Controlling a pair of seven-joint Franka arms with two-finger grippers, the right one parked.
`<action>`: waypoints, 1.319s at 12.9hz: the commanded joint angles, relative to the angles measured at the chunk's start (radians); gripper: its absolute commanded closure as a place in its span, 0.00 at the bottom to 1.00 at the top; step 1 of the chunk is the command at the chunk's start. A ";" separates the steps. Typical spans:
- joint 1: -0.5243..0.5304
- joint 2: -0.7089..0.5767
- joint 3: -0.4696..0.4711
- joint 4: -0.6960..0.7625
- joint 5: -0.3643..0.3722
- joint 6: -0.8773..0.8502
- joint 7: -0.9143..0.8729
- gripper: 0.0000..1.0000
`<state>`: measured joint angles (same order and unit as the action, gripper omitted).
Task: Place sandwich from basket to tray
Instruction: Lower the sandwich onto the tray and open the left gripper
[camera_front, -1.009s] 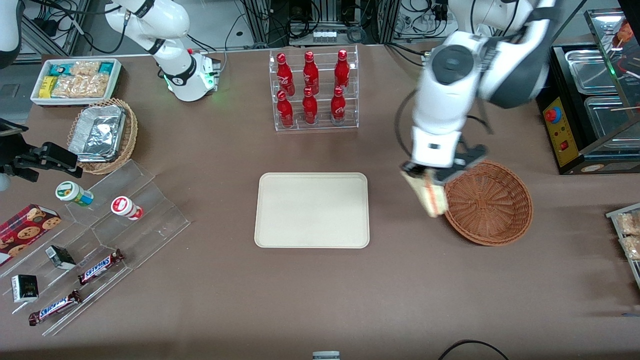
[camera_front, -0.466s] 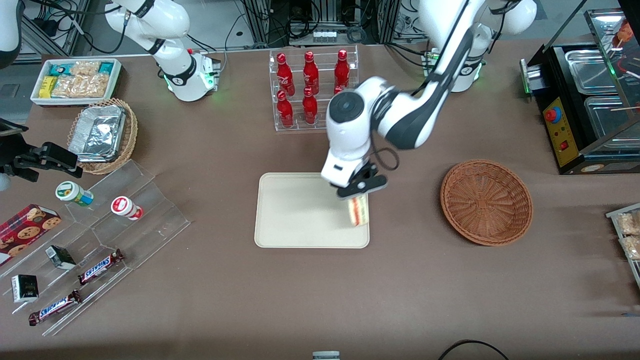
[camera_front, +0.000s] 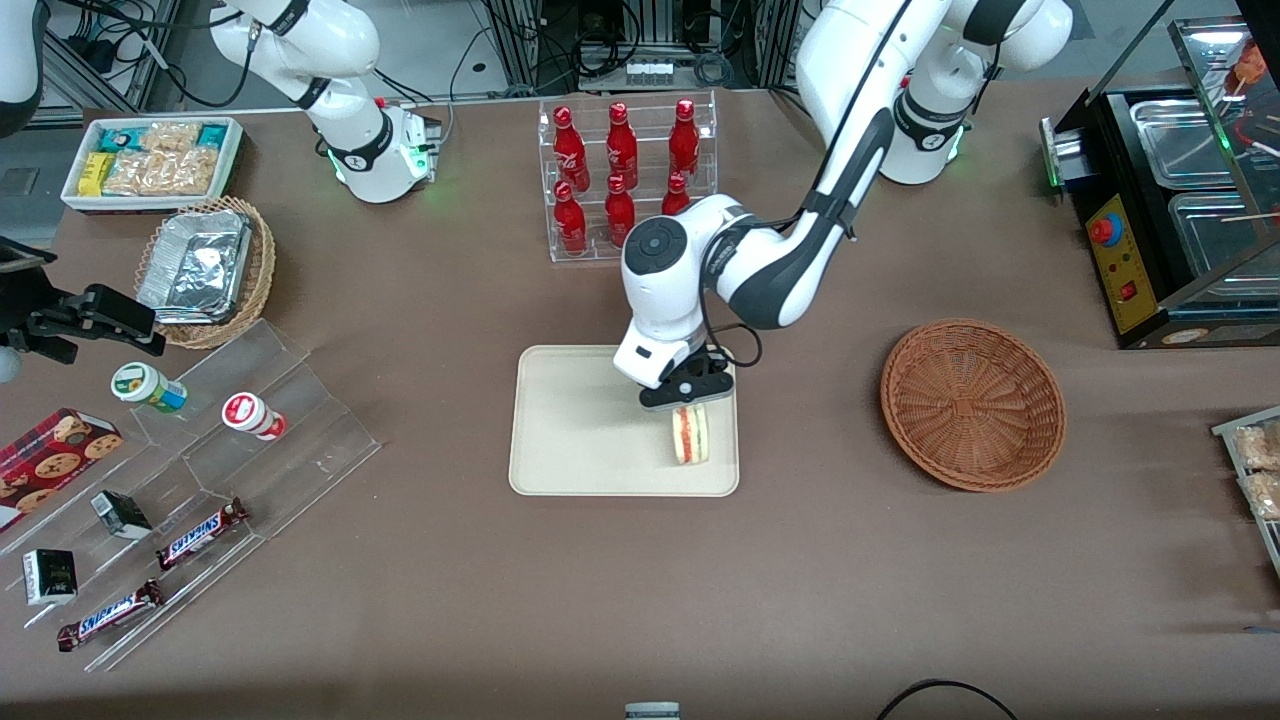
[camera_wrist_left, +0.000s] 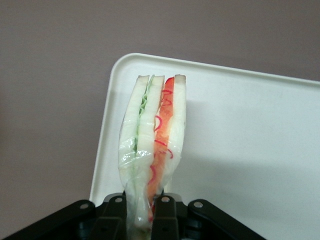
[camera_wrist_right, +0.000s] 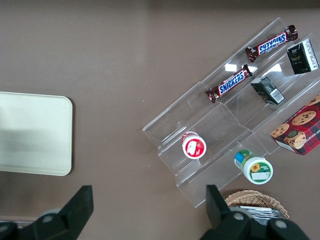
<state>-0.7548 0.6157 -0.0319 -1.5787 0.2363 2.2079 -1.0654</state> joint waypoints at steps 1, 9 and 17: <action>-0.024 0.047 0.009 0.013 0.021 0.071 0.012 0.94; -0.037 0.087 0.010 0.002 0.029 0.078 0.018 0.88; -0.005 -0.135 0.018 0.020 0.005 -0.107 -0.025 0.00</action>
<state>-0.7687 0.6216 -0.0172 -1.5353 0.2473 2.2006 -1.0653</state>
